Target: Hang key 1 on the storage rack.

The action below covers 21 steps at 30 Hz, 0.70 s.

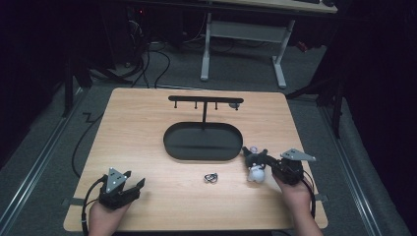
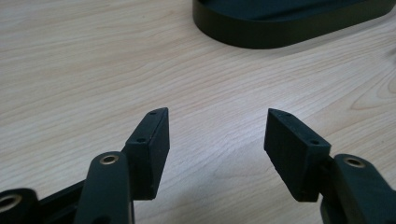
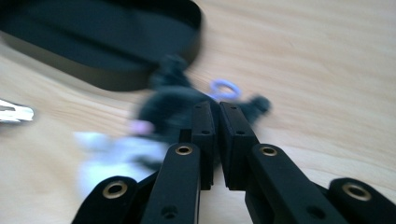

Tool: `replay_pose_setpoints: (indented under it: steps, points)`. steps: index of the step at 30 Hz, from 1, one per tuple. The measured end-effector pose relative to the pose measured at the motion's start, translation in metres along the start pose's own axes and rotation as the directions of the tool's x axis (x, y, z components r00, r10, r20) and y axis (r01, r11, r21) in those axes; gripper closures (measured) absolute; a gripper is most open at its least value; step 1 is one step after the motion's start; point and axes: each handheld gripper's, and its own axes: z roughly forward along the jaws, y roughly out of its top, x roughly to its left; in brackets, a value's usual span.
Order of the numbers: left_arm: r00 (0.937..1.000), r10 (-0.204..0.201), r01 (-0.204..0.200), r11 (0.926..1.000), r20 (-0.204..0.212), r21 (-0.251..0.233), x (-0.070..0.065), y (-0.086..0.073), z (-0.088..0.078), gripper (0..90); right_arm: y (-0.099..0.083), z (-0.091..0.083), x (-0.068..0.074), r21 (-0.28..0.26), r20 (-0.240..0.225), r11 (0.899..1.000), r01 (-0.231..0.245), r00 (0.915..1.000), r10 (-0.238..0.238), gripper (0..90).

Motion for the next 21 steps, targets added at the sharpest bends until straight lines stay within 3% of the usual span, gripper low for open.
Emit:
replay_pose_setpoints:
  steps: [4,6,8,10,12,14,19,20,21]
  points:
    - [0.9995,0.017,-0.017,0.9997,0.025,-0.015,-0.004,0.008,0.007,41.1,0.003,-0.017,0.027,-0.052,-0.088,0.999,0.006,0.9961,-0.011,87.8]
    - [0.9988,0.024,-0.023,0.9995,0.043,-0.019,-0.007,0.012,0.013,41.1,0.002,-0.016,0.043,-0.049,-0.151,0.999,0.011,0.9884,-0.019,88.1]
    - [0.9975,0.034,-0.033,0.9994,0.062,-0.014,-0.010,0.016,0.021,41.3,-0.003,-0.006,0.060,-0.010,-0.206,0.999,0.033,0.9780,-0.034,88.1]
    - [0.9965,0.031,-0.031,0.9995,0.077,-0.008,-0.011,0.018,0.025,41.4,-0.010,0.007,0.071,0.048,-0.223,0.997,0.063,0.9735,-0.051,88.1]
    - [0.9959,0.035,-0.034,0.9994,0.083,-0.011,-0.012,0.018,0.027,41.5,-0.014,0.016,0.073,0.089,-0.217,0.993,0.077,0.9745,-0.056,88.0]
    - [0.9952,0.045,-0.044,0.9990,0.087,-0.011,-0.013,0.018,0.026,41.5,-0.016,0.021,0.070,0.112,-0.183,0.990,0.088,0.9809,-0.066,88.0]
    - [0.9926,0.053,-0.052,0.9986,0.109,-0.013,-0.012,0.018,0.025,41.9,-0.021,0.016,0.049,0.119,-0.098,0.992,0.043,0.9947,-0.032,86.4]
    - [0.9924,0.054,-0.052,0.9985,0.111,-0.017,-0.013,0.019,0.026,41.9,-0.021,0.016,0.049,0.119,-0.098,0.992,0.043,0.9947,-0.032,86.4]
    - [0.9917,0.048,-0.046,0.9987,0.119,-0.021,-0.013,0.021,0.028,42.1,-0.024,0.009,0.038,0.117,-0.048,0.993,0.027,0.9986,-0.022,85.2]
